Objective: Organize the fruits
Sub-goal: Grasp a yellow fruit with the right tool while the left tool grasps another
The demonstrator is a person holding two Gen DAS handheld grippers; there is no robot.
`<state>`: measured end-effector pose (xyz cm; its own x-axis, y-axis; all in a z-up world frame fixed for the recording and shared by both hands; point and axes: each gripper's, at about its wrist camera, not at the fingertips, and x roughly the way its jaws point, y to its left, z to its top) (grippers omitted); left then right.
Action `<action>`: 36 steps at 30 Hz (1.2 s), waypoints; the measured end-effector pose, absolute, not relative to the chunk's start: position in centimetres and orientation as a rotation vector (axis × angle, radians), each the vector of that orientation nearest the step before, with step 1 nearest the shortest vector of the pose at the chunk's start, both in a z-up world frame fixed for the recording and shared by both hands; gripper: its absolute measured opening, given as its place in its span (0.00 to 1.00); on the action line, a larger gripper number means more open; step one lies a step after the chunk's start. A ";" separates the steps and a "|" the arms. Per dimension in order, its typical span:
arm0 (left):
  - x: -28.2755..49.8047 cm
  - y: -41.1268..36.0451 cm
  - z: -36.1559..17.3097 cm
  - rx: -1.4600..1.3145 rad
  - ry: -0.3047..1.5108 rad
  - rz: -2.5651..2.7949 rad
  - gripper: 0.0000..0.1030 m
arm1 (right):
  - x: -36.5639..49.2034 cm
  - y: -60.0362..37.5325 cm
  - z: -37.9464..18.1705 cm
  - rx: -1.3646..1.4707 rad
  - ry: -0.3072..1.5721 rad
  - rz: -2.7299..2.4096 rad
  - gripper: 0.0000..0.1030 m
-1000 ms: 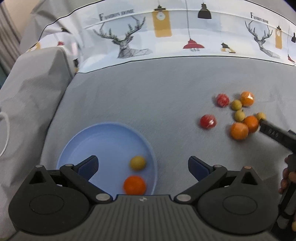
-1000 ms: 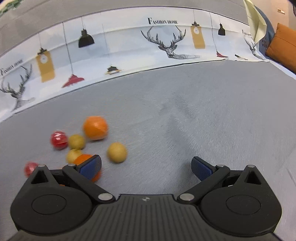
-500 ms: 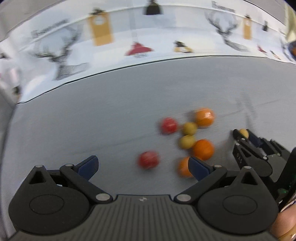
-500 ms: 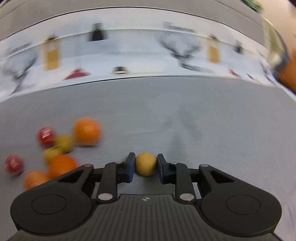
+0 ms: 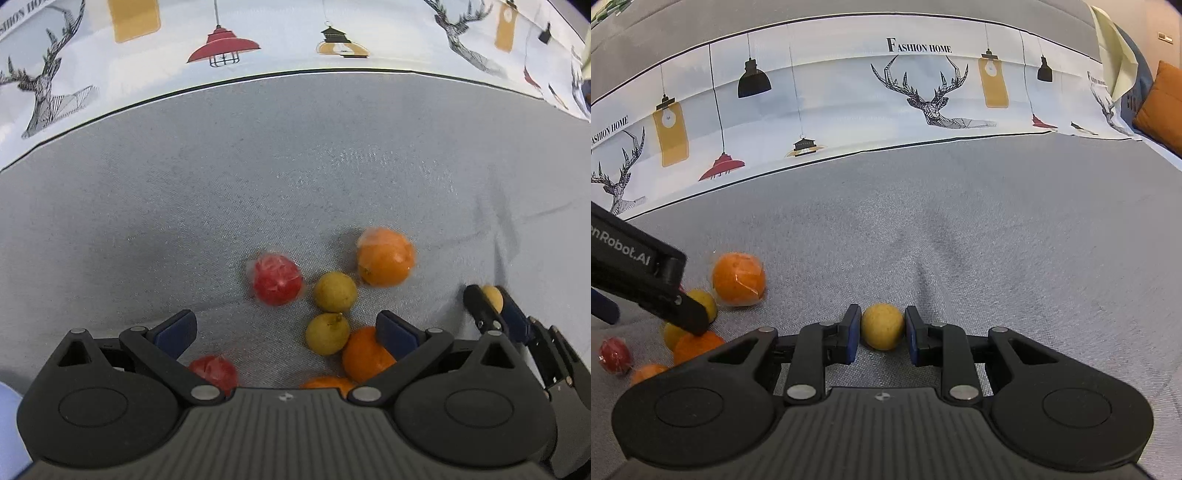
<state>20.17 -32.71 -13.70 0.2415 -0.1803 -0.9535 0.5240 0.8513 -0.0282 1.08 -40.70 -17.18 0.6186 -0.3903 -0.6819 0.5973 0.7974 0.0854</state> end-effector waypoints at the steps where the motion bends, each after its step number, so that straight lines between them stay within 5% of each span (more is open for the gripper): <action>1: 20.3 -32.5 -13.7 0.314 1.246 -0.491 1.00 | 1.1 -40.7 -17.2 0.324 0.698 -0.579 0.26; 17: 20.9 -29.7 -14.2 0.356 1.285 -0.503 1.00 | 1.1 -41.1 -17.1 0.348 0.692 -0.578 0.26; 27: 18.0 -31.4 -13.6 0.509 1.194 -0.647 0.69 | 1.0 -41.1 -17.1 0.351 0.692 -0.578 0.26; 29: 17.6 -31.3 -13.4 0.517 1.174 -0.668 0.56 | 1.0 -41.1 -17.1 0.351 0.692 -0.578 0.26; 31: 17.2 -31.6 -13.0 0.509 1.148 -0.703 0.28 | 1.0 -41.1 -17.1 0.350 0.692 -0.578 0.26; 36: 15.9 -31.9 -12.6 0.508 1.093 -0.715 0.28 | 0.8 -41.4 -16.8 0.375 0.675 -0.581 0.26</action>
